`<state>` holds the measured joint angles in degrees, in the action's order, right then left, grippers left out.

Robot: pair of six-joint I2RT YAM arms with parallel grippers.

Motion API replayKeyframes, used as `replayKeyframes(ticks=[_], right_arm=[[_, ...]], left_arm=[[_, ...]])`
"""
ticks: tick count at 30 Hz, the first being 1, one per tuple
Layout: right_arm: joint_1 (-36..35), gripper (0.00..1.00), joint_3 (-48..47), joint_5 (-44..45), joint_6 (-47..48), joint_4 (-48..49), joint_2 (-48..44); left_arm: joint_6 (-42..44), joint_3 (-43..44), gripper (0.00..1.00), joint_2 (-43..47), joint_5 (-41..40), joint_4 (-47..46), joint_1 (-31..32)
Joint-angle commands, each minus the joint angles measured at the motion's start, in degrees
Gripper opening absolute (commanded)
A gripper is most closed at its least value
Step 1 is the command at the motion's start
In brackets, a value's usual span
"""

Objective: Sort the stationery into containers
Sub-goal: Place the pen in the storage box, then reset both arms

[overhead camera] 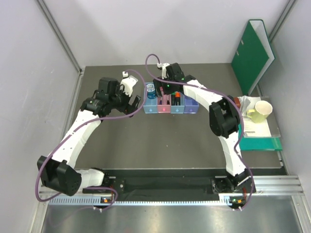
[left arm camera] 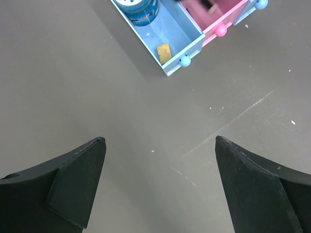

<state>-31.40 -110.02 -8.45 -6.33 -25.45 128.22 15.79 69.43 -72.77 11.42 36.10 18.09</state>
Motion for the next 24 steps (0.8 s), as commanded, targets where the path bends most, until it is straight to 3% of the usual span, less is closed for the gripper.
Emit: replayKeyframes(ticks=[1, 3, 8, 12, 17, 24], right_arm=[[-0.51, 0.93, -0.64, 0.53, 1.84, 1.20, -4.03], [-0.59, 0.99, -0.11, 1.06, 2.98, 0.32, -7.27], [-0.68, 1.00, 2.00, 2.82, 9.92, -5.02, -19.38], [-0.59, 1.00, 3.13, 10.26, 12.12, -12.33, -29.32], [1.33, 1.00, 15.87, 12.75, 15.64, -16.37, -49.77], [3.18, 1.00, 19.75, 13.98, 19.07, -23.59, -65.99]], left_arm=[[-1.46, 3.34, 0.99, 0.09, 1.41, -2.17, -0.24], [-2.34, 4.22, 0.99, 0.26, 0.98, -2.17, -0.24], [-5.07, 7.91, 0.99, 0.26, -1.83, -0.42, -0.24], [-6.82, 11.16, 0.99, 1.31, -3.33, 0.90, -0.33], [-10.16, 11.70, 0.99, 4.12, -0.35, 2.57, -4.10], [-9.99, 10.56, 0.99, 8.61, 0.54, 4.25, -7.80]])
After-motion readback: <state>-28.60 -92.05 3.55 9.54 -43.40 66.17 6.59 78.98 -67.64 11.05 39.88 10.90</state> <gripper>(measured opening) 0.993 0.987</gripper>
